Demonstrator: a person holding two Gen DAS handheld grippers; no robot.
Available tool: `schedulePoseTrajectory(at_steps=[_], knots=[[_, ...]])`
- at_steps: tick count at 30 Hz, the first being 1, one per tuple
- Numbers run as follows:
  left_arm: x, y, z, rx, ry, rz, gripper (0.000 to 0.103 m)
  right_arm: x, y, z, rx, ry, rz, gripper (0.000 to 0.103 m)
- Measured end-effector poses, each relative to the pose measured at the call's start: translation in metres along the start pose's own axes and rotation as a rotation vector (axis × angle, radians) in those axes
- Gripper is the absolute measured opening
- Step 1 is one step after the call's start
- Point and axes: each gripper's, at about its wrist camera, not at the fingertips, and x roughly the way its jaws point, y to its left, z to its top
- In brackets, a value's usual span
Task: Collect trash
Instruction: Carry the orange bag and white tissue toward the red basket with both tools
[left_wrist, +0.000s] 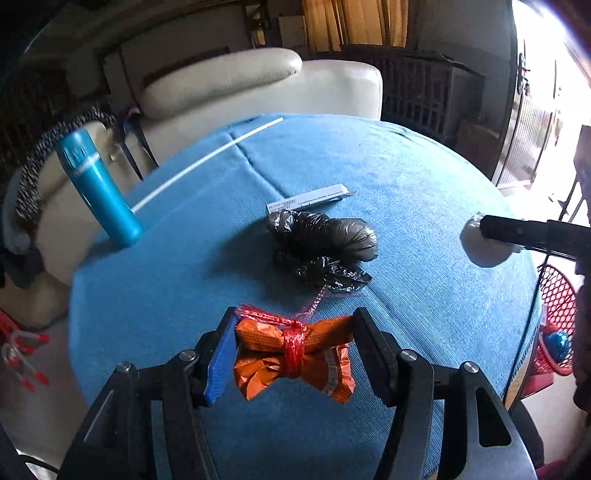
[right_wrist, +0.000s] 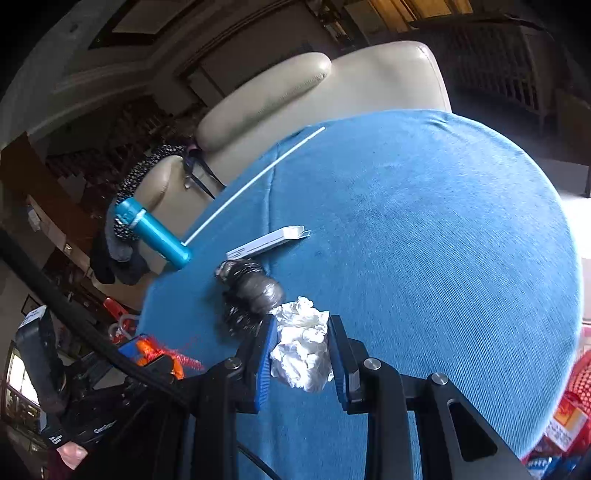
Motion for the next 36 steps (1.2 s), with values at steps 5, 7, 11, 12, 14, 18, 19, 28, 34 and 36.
schedulePoseTrajectory(at_steps=[5,7,11,12,14,18,19,28,34,36], knots=[[-0.021,-0.017,-0.001,0.035,-0.025,0.037,0.063,-0.023,0.0,-0.014,0.005,-0.026,0.01,0.03],[-0.027,-0.023,-0.002,0.049,-0.038,0.047,0.063,-0.03,-0.001,-0.018,0.006,-0.035,0.011,0.03],[-0.035,-0.033,0.0,0.068,-0.056,0.059,0.063,-0.042,-0.002,-0.024,0.008,-0.049,0.016,0.03],[-0.036,-0.034,0.0,0.071,-0.058,0.061,0.063,-0.045,-0.002,-0.025,0.007,-0.052,0.016,0.03],[-0.038,-0.037,0.0,0.075,-0.061,0.064,0.063,-0.05,-0.001,-0.027,0.006,-0.058,0.017,0.03],[-0.038,-0.043,0.001,0.084,-0.059,0.072,0.063,-0.056,-0.002,-0.028,0.007,-0.068,0.021,0.03],[-0.038,-0.044,0.001,0.085,-0.059,0.072,0.063,-0.058,-0.003,-0.029,0.008,-0.07,0.022,0.03],[-0.041,-0.054,0.001,0.105,-0.06,0.079,0.063,-0.069,-0.011,-0.036,0.026,-0.086,0.027,0.03],[-0.044,-0.063,0.001,0.124,-0.065,0.084,0.063,-0.076,-0.015,-0.04,0.039,-0.094,0.031,0.03],[-0.045,-0.067,0.001,0.129,-0.064,0.082,0.063,-0.078,-0.017,-0.041,0.042,-0.098,0.03,0.03]])
